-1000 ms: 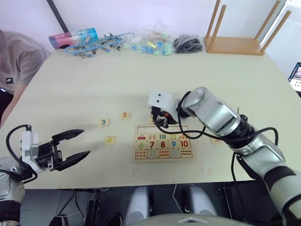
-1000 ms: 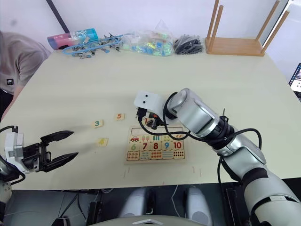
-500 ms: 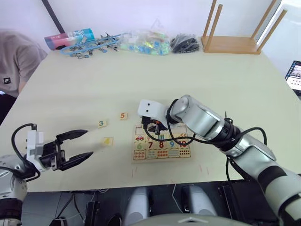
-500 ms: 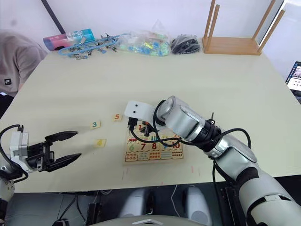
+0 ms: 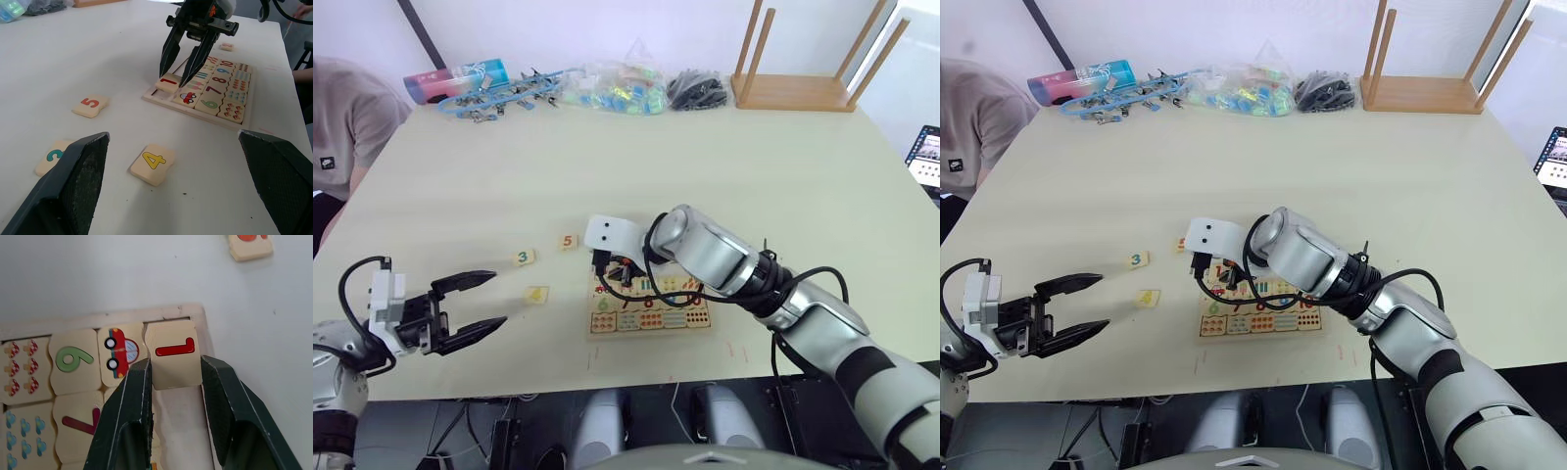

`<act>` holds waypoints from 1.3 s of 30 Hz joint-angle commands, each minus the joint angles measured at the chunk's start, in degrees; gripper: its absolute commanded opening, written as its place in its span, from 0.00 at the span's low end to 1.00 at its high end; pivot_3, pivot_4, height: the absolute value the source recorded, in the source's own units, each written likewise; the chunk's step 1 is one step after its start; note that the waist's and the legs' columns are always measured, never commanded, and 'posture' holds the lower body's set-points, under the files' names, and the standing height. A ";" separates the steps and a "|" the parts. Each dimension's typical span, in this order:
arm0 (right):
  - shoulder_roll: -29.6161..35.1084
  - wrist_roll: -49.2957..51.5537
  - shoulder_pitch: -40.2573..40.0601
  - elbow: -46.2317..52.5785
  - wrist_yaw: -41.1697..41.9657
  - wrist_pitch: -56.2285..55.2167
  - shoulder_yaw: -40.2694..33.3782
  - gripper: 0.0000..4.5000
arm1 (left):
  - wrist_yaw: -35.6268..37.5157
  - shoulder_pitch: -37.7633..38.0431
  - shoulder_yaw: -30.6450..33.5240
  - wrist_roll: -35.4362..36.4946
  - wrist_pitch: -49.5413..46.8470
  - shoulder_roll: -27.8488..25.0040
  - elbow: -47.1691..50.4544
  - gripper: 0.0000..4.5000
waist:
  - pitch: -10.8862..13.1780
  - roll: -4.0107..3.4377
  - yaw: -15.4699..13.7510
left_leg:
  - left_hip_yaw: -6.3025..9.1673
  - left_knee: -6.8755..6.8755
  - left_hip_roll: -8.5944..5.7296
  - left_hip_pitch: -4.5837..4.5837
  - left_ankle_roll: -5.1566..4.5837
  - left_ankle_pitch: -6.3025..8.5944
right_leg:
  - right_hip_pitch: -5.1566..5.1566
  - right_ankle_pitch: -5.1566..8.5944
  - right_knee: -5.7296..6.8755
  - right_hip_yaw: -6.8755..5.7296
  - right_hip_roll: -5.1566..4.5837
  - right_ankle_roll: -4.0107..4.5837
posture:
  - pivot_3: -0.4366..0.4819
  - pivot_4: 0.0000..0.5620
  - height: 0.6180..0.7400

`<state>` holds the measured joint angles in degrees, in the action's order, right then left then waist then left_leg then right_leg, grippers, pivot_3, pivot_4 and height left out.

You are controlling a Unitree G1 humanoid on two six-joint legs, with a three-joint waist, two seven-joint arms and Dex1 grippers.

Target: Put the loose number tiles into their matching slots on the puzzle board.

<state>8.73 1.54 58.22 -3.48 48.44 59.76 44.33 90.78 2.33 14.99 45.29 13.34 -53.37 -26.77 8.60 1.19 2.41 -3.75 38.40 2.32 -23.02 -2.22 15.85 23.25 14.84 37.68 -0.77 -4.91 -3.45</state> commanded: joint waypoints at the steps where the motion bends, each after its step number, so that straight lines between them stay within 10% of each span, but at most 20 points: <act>1: -0.77 -0.30 1.82 0.26 0.08 -0.28 -0.41 0.20 | 1.72 -0.28 0.00 1.59 1.21 -0.93 -0.03 1.00 | 0.01 -0.01 0.00 | 0.00 0.00 0.00 0.00 0.00 0.00 | 0.00 0.00 0.00 0.00 0.00 0.00 | 0.48 0.27 0.98; 39: -2.14 -1.80 2.07 -1.54 0.80 -2.49 -1.15 0.20 | 1.72 -0.09 -1.19 2.62 2.37 -0.99 -0.83 1.00 | 0.07 -0.03 0.03 | 0.01 -0.01 0.02 -0.01 0.00 0.00 | 0.05 0.00 -0.01 -0.01 -0.04 0.00 | 0.48 0.27 0.98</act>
<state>6.90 0.09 58.39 -5.72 49.38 58.09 44.30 90.79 2.34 13.38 46.87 14.73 -53.37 -27.63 8.67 1.17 2.44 -3.74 38.38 2.33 -23.03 -2.22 15.86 23.30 14.84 37.68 -0.79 -4.95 -3.45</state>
